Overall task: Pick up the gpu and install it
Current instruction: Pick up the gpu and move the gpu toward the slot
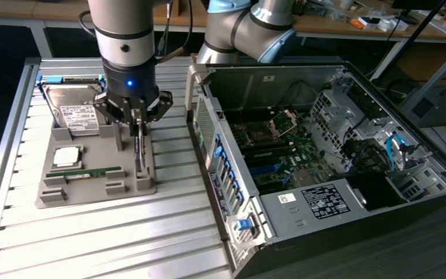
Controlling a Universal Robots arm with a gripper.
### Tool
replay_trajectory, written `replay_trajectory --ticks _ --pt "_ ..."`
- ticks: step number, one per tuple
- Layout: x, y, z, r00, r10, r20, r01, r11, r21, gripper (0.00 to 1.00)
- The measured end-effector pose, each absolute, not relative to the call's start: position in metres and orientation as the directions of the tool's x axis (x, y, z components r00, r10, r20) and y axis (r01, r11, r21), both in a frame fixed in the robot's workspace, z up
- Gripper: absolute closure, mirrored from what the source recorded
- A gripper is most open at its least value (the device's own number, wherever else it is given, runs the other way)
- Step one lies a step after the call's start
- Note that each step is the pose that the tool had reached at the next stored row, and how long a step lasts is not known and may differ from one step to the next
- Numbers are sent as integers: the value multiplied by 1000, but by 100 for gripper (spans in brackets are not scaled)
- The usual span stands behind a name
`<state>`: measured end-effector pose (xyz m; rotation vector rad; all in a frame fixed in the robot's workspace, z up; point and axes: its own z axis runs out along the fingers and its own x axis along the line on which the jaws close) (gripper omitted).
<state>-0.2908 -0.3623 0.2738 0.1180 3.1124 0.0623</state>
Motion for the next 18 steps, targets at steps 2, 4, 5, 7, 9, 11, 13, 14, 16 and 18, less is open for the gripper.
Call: replay_trajectory --ticks 2,4,5,7,9,11,13,14,16,18 --pt "-291 -362 275 -997 76 -25 75 996 41 73" --pt "-291 -362 275 -997 76 -25 75 996 41 73" --pt "-291 -362 276 -997 76 -25 75 996 41 73" --pt "-291 -362 276 -997 76 -25 75 996 41 73" --pt "-291 -362 276 -997 76 -25 75 996 41 73" --pt "-291 -362 277 -997 76 -25 75 996 41 73" --pt "-291 -362 277 -997 76 -25 75 996 41 73" --pt "-291 -362 278 -997 76 -25 75 996 41 73" --pt "-291 -362 278 -997 76 -25 75 996 41 73" --pt "-291 -362 278 -997 76 -25 75 996 41 73"
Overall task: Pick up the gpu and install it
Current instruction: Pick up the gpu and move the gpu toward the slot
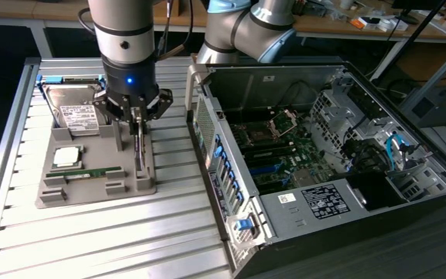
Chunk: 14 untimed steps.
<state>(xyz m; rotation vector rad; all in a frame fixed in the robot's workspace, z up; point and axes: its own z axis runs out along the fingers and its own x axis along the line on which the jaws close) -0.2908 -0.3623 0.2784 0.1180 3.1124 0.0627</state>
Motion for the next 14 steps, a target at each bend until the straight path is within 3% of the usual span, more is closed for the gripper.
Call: replay_trajectory --ticks 14 --pt "-291 -362 281 -997 76 -25 75 996 42 73"
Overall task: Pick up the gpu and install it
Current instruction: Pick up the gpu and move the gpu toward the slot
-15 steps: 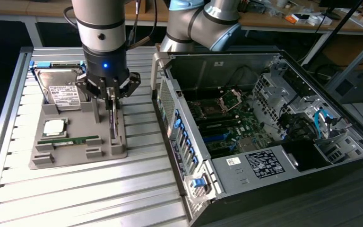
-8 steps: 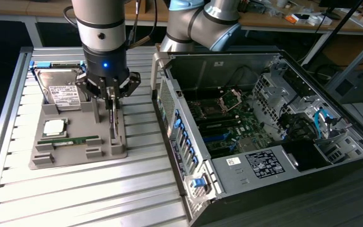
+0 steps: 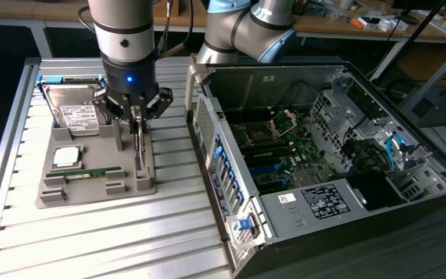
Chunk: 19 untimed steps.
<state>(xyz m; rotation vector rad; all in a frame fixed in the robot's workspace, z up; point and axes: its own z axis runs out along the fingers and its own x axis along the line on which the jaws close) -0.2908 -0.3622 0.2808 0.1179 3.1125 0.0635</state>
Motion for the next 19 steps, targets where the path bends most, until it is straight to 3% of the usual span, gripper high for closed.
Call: replay_trajectory --ticks 19 --pt "-291 -362 286 -997 76 -25 75 996 42 73"
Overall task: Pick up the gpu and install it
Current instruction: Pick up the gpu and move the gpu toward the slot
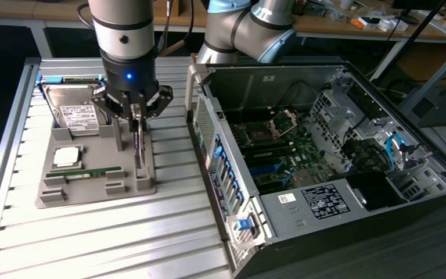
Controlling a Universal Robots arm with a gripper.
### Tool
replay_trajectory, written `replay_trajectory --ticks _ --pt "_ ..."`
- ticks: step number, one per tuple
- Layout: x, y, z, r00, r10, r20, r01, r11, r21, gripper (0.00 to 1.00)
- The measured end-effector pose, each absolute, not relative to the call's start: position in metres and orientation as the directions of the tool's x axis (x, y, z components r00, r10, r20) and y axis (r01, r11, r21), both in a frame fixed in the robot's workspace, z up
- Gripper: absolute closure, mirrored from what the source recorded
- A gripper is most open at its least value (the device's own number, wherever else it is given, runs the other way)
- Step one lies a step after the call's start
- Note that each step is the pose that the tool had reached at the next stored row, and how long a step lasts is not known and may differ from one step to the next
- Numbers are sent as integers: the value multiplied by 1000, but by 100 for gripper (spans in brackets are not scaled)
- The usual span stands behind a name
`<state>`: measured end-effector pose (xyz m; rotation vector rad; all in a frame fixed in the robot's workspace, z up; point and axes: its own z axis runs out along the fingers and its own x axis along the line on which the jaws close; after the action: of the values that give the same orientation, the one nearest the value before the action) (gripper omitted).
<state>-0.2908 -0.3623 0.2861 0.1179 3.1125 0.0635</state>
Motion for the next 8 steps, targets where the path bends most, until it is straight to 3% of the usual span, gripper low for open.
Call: replay_trajectory --ticks 8 --pt "-291 -362 290 -997 76 -25 75 996 42 73"
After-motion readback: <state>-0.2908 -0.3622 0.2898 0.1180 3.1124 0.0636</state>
